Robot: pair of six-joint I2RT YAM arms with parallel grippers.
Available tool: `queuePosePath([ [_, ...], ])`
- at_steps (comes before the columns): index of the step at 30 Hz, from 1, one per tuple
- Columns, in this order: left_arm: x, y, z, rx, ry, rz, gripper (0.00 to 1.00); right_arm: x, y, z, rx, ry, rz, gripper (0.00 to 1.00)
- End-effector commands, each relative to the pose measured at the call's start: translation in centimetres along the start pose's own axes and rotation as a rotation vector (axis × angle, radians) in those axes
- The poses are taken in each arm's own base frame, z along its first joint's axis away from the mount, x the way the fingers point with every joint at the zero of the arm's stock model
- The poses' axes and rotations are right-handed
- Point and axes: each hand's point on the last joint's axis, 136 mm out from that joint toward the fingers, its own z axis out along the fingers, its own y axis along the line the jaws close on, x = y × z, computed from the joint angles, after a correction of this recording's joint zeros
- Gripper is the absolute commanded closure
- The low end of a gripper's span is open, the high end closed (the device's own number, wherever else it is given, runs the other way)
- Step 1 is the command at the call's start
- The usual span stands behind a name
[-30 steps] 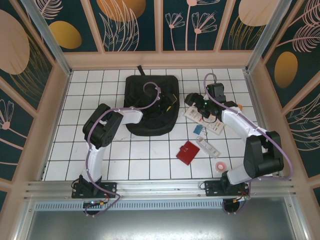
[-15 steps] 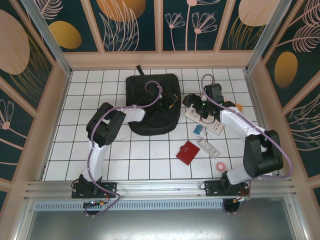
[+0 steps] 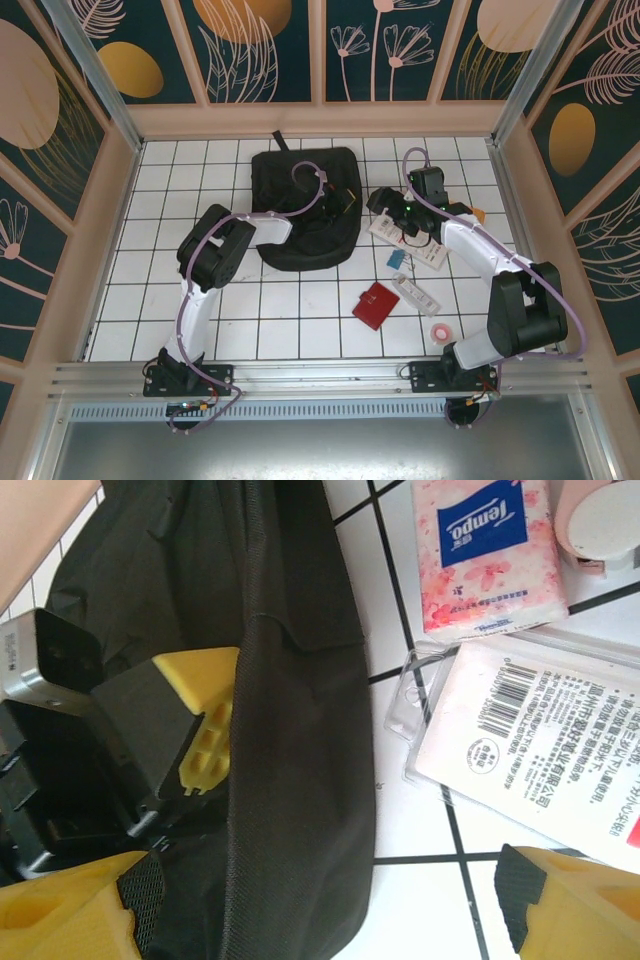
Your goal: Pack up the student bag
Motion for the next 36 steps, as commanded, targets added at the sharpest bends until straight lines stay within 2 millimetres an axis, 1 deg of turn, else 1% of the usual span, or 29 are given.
queuePosePath([
  [1, 0.0, -1.4, -0.3, 0.034, -0.002, 0.05, 1.0, -0.9, 1.0, -1.4, -0.002, -0.036, -0.042, 0.12],
  [5, 0.0, -1.6, -1.6, -0.018, -0.017, 0.113, 1.0, -1.2, 1.0, -0.8, 0.019, -0.017, -0.058, 0.12],
  [7, 0.5, -0.9, -2.3, -0.056, 0.003, 0.136, 1.0, -1.6, 1.2, -0.5, 0.034, -0.009, -0.077, 0.12],
  [11, 2.8, -0.3, -4.1, -0.107, 0.069, 0.207, 1.0, -2.5, 2.0, 0.1, 0.048, 0.013, -0.111, 0.12],
  [14, 5.0, 0.4, -5.8, -0.141, 0.142, 0.267, 1.0, -2.5, 3.1, 1.0, 0.067, 0.041, -0.166, 0.14],
  [17, 7.0, 0.8, -7.9, -0.173, 0.202, 0.331, 1.0, -2.1, 4.3, 2.2, 0.108, 0.063, -0.251, 0.19],
  [18, 7.6, 1.3, -8.6, -0.195, 0.218, 0.352, 1.0, -1.7, 4.8, 2.6, 0.126, 0.073, -0.287, 0.2],
  [21, 8.6, 3.1, -10.7, -0.247, 0.242, 0.38, 1.0, -1.3, 6.6, 3.6, 0.163, 0.088, -0.37, 0.32],
  [23, 8.7, 4.0, -11.8, -0.278, 0.238, 0.398, 1.0, -1.2, 7.7, 4.2, 0.171, 0.098, -0.402, 0.41],
  [24, 8.9, 5.0, -12.5, -0.303, 0.24, 0.401, 1.0, -1.2, 8.2, 4.6, 0.176, 0.105, -0.418, 0.49],
  [25, 9.0, 5.4, -13.0, -0.315, 0.237, 0.408, 1.0, -1.2, 8.5, 5.1, 0.188, 0.11, -0.437, 0.56],
  [27, 9.1, 6.3, -14.0, -0.339, 0.229, 0.409, 1.0, -1.4, 8.7, 5.9, 0.25, 0.112, -0.476, 0.63],
  [28, 9.2, 6.1, -14.6, -0.333, 0.222, 0.413, 1.0, -1.7, 8.5, 6.3, 0.286, 0.111, -0.5, 0.65],
  [29, 9.4, 6.6, -15.0, -0.343, 0.223, 0.41, 1.0, -1.7, 8.6, 6.7, 0.311, 0.118, -0.519, 0.65],
  [32, 9.5, 7.7, -16.3, -0.369, 0.203, 0.409, 1.0, -0.5, 9.1, 8.4, 0.354, 0.162, -0.574, 0.64],
  [34, 9.3, 7.9, -16.8, -0.379, 0.185, 0.423, 0.99, 0.6, 9.7, 9.5, 0.362, 0.193, -0.606, 0.62],
  [36, 8.9, 7.6, -17.2, -0.384, 0.162, 0.437, 0.98, 1.7, 9.9, 10.2, 0.386, 0.215, -0.644, 0.61],
])
